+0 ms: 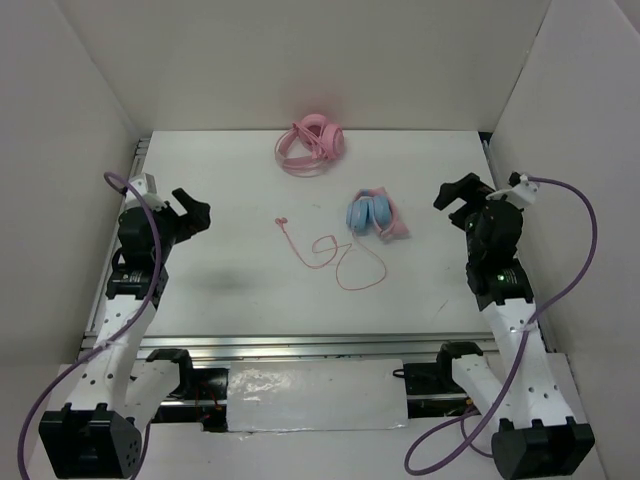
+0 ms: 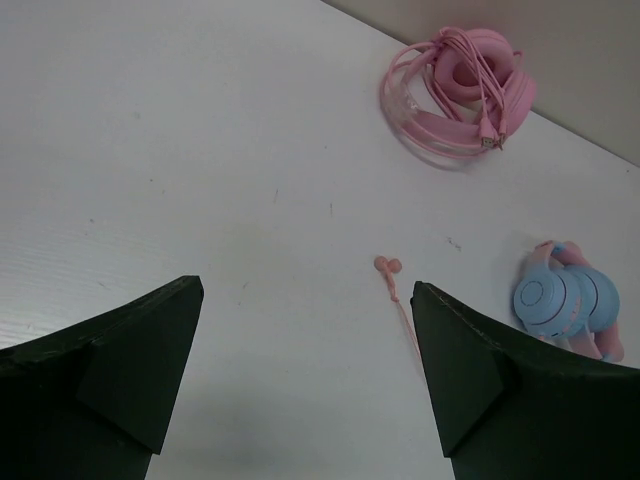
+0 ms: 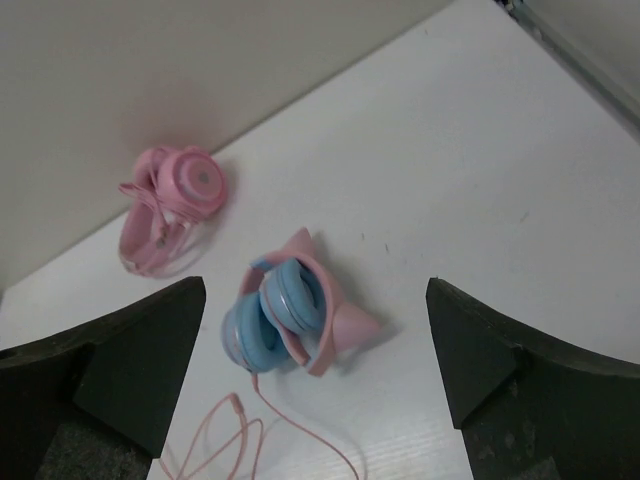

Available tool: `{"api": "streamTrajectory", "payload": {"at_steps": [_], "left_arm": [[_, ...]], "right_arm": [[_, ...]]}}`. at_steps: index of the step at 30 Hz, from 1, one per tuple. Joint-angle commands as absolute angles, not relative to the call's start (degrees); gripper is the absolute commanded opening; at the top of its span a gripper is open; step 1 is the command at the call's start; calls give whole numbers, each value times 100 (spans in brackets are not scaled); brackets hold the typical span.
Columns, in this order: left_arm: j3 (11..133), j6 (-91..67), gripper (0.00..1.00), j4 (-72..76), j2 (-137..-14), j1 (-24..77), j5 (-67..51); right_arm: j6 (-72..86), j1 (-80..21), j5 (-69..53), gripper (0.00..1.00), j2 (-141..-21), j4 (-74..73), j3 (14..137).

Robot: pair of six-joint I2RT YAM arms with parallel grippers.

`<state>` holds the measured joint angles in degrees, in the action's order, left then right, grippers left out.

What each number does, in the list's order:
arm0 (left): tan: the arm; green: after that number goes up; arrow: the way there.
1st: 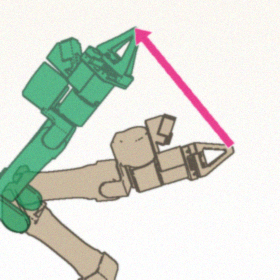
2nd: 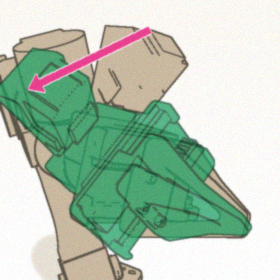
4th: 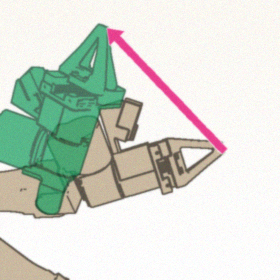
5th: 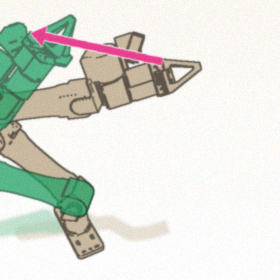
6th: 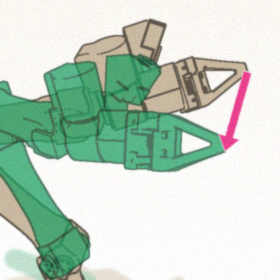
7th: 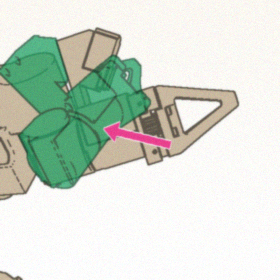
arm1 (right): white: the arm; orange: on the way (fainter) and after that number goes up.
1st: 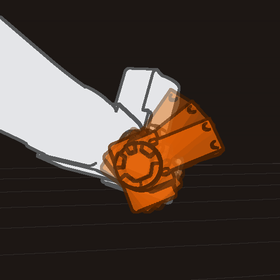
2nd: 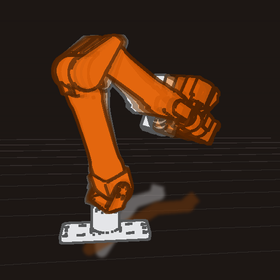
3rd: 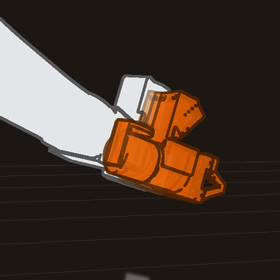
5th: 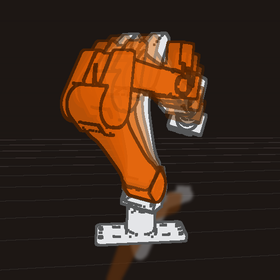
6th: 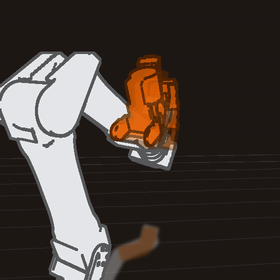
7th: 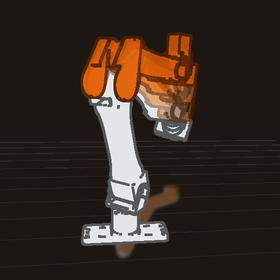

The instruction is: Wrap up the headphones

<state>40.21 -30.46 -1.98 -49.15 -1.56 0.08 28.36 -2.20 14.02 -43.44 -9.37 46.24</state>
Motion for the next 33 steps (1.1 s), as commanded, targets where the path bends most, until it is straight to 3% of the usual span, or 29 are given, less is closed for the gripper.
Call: {"api": "streamTrajectory", "payload": {"at_steps": [1,9,21,24,33], "left_arm": [[4350,-3138,99,-386,-4755,-228,-132],[4377,-3182,99,-413,-4860,-246,-167],[4342,-3032,99,-448,-5299,-281,-343],[4333,-2945,99,-413,-5405,-290,-360],[4307,-2716,99,-334,-5651,-290,-404]], "right_arm": [[2962,-211,1318,100,-4622,-1521,4957],[2611,-211,1249,100,-5500,-1626,5334],[1452,-184,45,99,-9181,-2223,7152],[1213,-185,-604,97,-9701,-2224,7434],[1345,-343,-614,88,-10458,-2391,7409]]}}
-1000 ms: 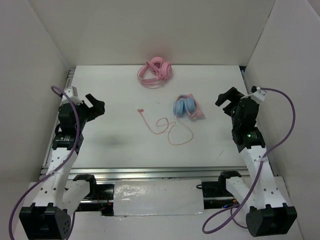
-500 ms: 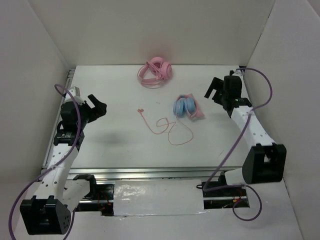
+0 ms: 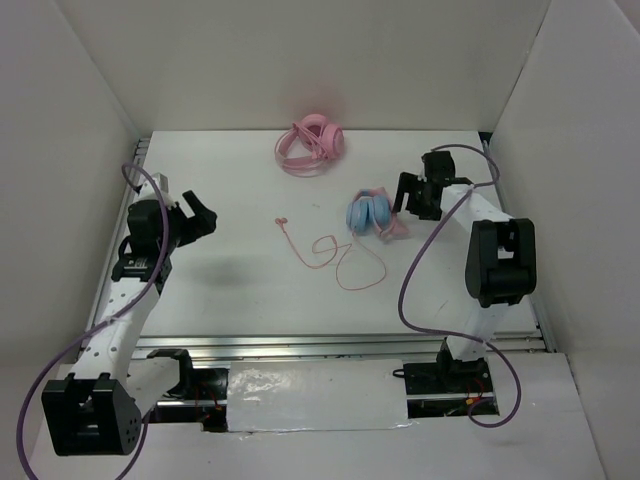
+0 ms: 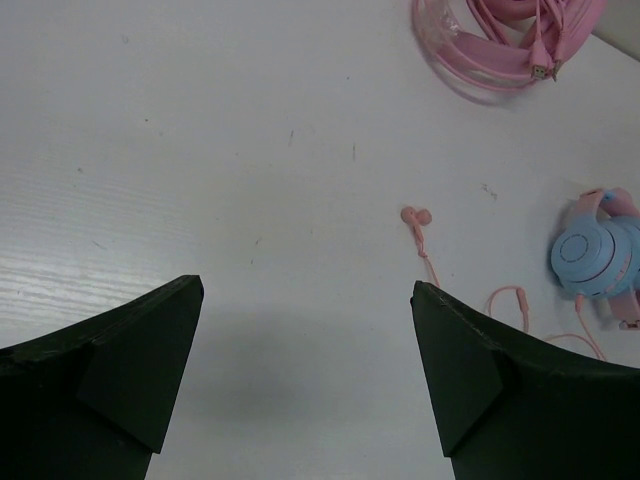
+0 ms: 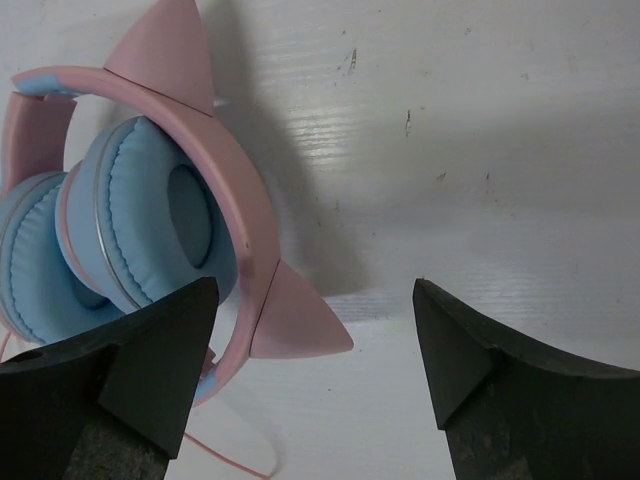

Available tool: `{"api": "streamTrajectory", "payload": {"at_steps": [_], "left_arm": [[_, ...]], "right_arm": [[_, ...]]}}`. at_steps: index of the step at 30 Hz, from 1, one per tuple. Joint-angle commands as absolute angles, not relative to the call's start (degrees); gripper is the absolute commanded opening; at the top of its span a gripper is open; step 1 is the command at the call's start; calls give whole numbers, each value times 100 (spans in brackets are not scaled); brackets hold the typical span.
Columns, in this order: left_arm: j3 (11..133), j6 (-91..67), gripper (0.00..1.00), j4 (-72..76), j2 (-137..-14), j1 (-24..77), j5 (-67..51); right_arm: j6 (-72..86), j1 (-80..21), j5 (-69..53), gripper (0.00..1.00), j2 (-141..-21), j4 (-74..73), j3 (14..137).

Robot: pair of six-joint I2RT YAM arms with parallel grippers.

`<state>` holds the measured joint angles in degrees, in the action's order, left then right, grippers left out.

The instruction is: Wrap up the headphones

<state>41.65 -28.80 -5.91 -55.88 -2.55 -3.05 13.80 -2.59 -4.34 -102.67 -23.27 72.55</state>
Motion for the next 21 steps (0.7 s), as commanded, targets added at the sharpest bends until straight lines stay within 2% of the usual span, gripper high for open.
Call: {"api": "streamTrajectory", "payload": {"at_steps": [1,5,8,12,14,15,21], "left_arm": [[4315,-2681,99,-334,-5669,-290,-404],[4289,-2646,99,-325,-5739,-281,-352],[4289,-2593,99,-299,-5792,-281,-378],[4412,-2400,99,-334,-5871,-281,-561],[4456,-2347,99,-325,-5906,-255,-650],[4491,-2277,99,-308,-5941,-255,-711],[4781,-1987,99,-246,-6248,-44,-1555]], "right_arm": [[1353,-351,-624,86,-10537,-2391,7435],[1266,-536,-650,83,-10854,-2531,7673],[1257,-703,-616,74,-11038,-2522,7769],[1213,-747,-659,26,-11127,-2566,7875],[1091,-756,-826,13,-11110,-2540,7910],[1038,-756,-870,2,-11092,-2514,7910],[204,-861,-1177,0,-10408,-2417,7972]]}}
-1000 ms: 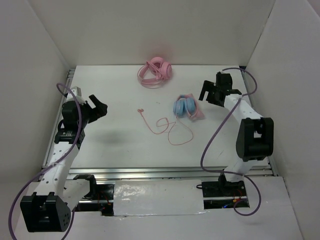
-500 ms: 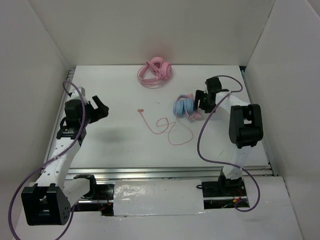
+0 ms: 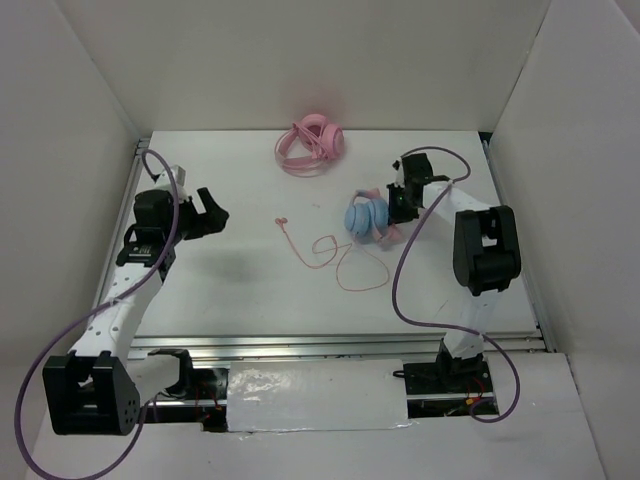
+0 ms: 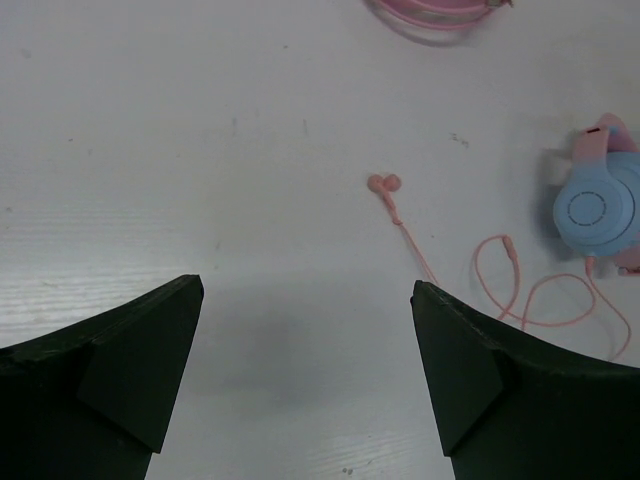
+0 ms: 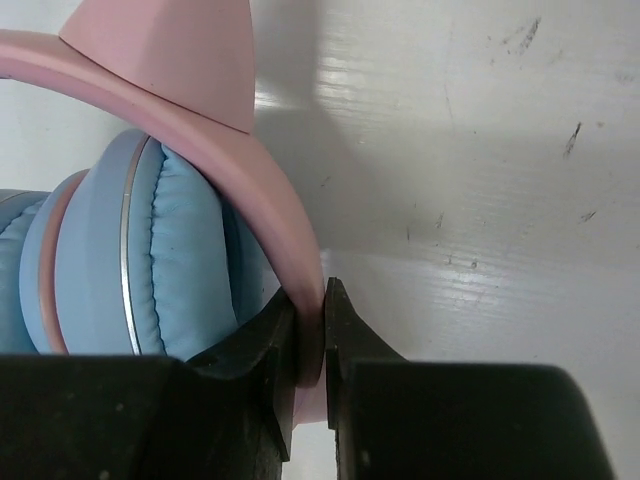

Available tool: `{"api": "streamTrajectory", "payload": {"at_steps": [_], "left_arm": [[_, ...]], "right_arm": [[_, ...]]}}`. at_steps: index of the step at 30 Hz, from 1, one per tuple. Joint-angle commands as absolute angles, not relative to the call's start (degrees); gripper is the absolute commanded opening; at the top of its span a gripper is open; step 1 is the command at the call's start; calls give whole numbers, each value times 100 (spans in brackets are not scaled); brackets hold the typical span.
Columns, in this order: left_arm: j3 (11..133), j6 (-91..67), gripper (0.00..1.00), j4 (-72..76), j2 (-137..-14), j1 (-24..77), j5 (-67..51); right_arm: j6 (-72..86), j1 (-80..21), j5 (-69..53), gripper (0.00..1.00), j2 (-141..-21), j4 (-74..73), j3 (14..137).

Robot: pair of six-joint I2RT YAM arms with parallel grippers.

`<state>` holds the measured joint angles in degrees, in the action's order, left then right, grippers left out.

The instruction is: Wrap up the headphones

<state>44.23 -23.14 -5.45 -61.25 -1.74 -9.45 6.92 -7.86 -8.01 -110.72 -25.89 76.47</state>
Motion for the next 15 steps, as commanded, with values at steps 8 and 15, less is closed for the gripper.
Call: {"api": "streamTrajectory", "payload": {"at_steps": [8,15], "left_arm": [[5800,-1346,99,-685,-7171,957,-3284],[6415,-1388,99,-765,-7646,1810,-4156]], "right_arm": [[-2722,-1843,-1933,0,-8676,-2584,7577],[-4007,-2934,-1223,0,-8446,-3373,7891]]}}
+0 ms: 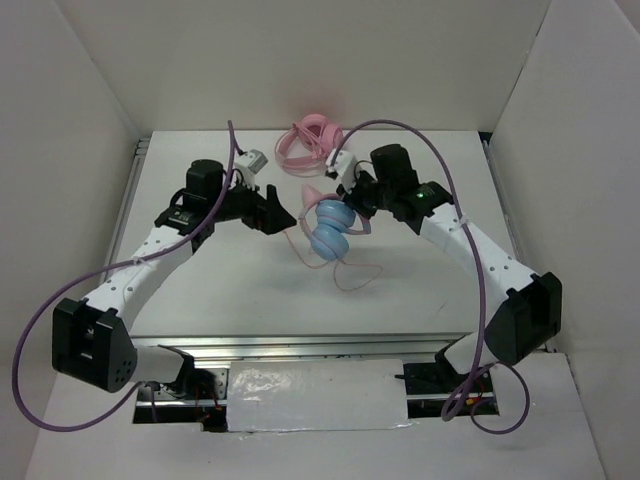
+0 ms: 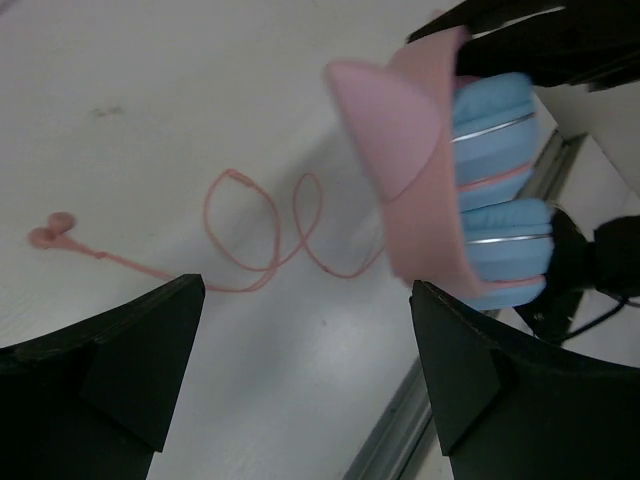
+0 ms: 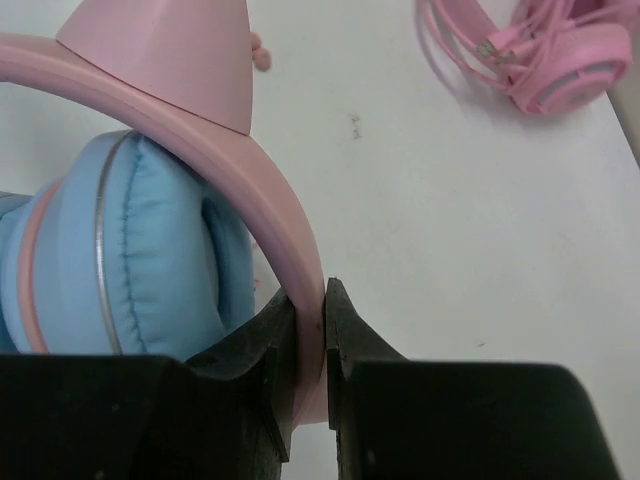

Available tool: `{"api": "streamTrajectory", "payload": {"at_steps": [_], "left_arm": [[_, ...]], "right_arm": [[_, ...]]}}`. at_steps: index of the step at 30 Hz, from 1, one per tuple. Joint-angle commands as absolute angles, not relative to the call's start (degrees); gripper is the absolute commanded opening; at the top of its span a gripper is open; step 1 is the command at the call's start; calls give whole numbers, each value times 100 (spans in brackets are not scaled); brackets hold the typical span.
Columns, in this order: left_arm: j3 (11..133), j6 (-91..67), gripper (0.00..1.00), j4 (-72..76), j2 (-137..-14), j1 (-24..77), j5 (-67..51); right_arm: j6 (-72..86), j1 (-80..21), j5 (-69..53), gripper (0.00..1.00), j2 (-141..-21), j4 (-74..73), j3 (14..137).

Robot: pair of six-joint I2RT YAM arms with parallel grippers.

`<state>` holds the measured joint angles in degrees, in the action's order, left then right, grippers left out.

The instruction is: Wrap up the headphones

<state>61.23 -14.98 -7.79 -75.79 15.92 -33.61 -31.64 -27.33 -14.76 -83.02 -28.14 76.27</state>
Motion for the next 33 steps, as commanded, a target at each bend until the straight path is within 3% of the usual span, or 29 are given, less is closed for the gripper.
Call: {"api": "streamTrajectory", "payload": {"at_steps": [1,8,19,24,27,33], "left_arm": [[6468,-1371,98,-843,-7699,1932,-4192],[6373,-1318,91,-1028,-7506,2144,-3700],[6275,-1432,93,-923,-7435,2294,-3296],[6188,-1564,85,-686,-7549,2268,-3559],[6205,-1626,71,-712,-7585,2268,-3376],[6328,-1345,69,-1071,-7480,2742,-2332]], "right_arm": [[-4121,-3023,-995,0,-8525,-3436,7945],[-4254,-3392,-633,0,-8482,-3331,7945],[-4122,-3805,-642,0,-7875,-2734,7594],[-4052,-3990,-598,0,-7717,-2461,7445],[-3999,-4060,-493,0,-7664,-2382,7418],[-3630,-4192,-229,0,-7875,-2303,7620]]}}
